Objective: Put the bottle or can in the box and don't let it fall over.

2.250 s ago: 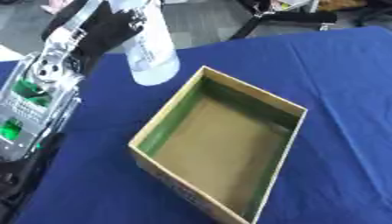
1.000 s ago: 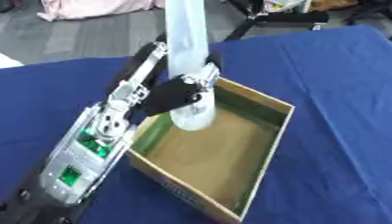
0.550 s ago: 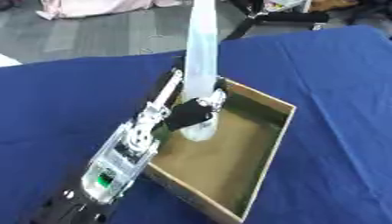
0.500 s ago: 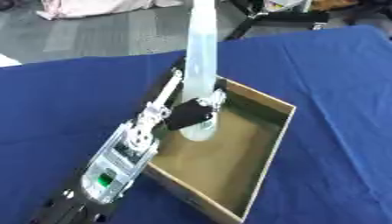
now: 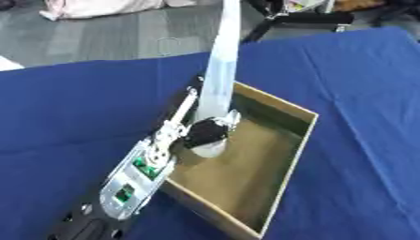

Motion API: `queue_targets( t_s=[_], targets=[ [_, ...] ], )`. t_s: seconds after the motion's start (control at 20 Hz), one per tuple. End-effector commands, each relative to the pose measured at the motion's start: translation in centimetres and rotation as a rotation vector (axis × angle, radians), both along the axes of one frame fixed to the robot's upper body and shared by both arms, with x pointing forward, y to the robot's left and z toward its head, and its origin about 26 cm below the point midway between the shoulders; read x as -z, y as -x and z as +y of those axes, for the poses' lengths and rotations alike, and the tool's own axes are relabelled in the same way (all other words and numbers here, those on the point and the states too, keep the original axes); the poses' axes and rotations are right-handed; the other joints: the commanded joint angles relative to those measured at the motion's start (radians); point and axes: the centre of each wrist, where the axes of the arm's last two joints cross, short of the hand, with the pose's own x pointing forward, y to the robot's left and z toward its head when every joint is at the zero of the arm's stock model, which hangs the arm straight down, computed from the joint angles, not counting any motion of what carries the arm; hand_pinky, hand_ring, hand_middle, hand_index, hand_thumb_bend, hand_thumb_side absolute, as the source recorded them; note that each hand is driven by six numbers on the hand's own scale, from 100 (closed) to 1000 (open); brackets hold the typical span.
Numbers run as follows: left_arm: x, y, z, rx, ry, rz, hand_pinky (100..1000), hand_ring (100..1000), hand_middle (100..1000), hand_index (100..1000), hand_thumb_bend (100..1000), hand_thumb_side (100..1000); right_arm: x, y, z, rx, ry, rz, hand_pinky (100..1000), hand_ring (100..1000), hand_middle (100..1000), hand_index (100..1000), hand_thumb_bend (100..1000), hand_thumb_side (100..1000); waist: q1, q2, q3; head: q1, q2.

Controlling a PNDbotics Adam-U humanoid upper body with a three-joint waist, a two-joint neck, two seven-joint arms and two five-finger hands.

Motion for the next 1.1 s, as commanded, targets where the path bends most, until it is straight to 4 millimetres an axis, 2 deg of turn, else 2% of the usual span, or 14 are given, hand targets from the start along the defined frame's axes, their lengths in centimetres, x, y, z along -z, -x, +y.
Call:
queue_targets(
  t_s=[0.05,0.15,0.2,0.3,0.4,0.55,0.95,1.05,1.1],
  targets=[
    [-1.2,0.2,0.0,0.018,-0.01,-0.046,1000,1000,1000,750,100,394,-1.0,0.5,0.0,-0.005,0.025,-0.031,1000,965,1000,1000,100,478,-0.008,-0.018,0.002,-0.003,-0.01],
    [-1.3,0.4,0.2,0.036,-0.038,-0.05,1000,1000,1000,813,100,384,-1.0,0.5,0.0,-0.005,0.025,-0.031,1000,965,1000,1000,100,479,-0.007,-0.019,0.003,-0.004,-0.012],
    [-1.4,0.4,0.3,0.045,-0.054,-0.052,1000,1000,1000,849,100,417,-1.0,0.5,0.0,-0.005,0.025,-0.03,1000,965,1000,1000,100,479,-0.006,-0.02,0.003,-0.004,-0.014],
    [-1.7,0.5,0.6,0.059,-0.083,-0.054,1000,1000,1000,886,100,506,-1.0,0.5,0.0,-0.004,0.025,-0.029,1000,965,1000,1000,100,481,-0.006,-0.021,0.004,-0.005,-0.016],
    [-1.9,0.6,0.9,0.069,-0.103,-0.057,1000,1000,1000,913,100,641,-1.0,0.5,-0.1,-0.003,0.026,-0.028,1000,964,1000,1000,100,481,-0.005,-0.023,0.006,-0.008,-0.016],
    [-2.4,0.8,1.4,0.082,-0.133,-0.069,1000,1000,1000,942,121,746,-0.9,0.6,-0.1,-0.002,0.027,-0.025,1000,964,1000,1000,100,482,-0.003,-0.026,0.008,-0.011,-0.013],
    [-2.6,0.8,2.4,0.065,-0.185,-0.054,1000,1000,1000,961,211,817,-0.8,0.6,-0.3,0.0,0.03,-0.019,1000,963,1000,1000,100,482,0.0,-0.034,0.014,-0.018,-0.008],
    [-2.4,0.8,2.7,0.06,-0.2,-0.04,1000,1000,1000,961,215,815,-0.8,0.6,-0.3,0.003,0.031,-0.018,1000,963,1000,1000,100,483,0.001,-0.036,0.016,-0.02,-0.006],
    [-2.4,0.7,2.8,0.06,-0.207,-0.032,1000,1000,1000,963,177,785,-0.8,0.6,-0.3,0.003,0.032,-0.017,1000,962,1000,1000,100,482,0.001,-0.036,0.017,-0.021,-0.006]
  ],
)
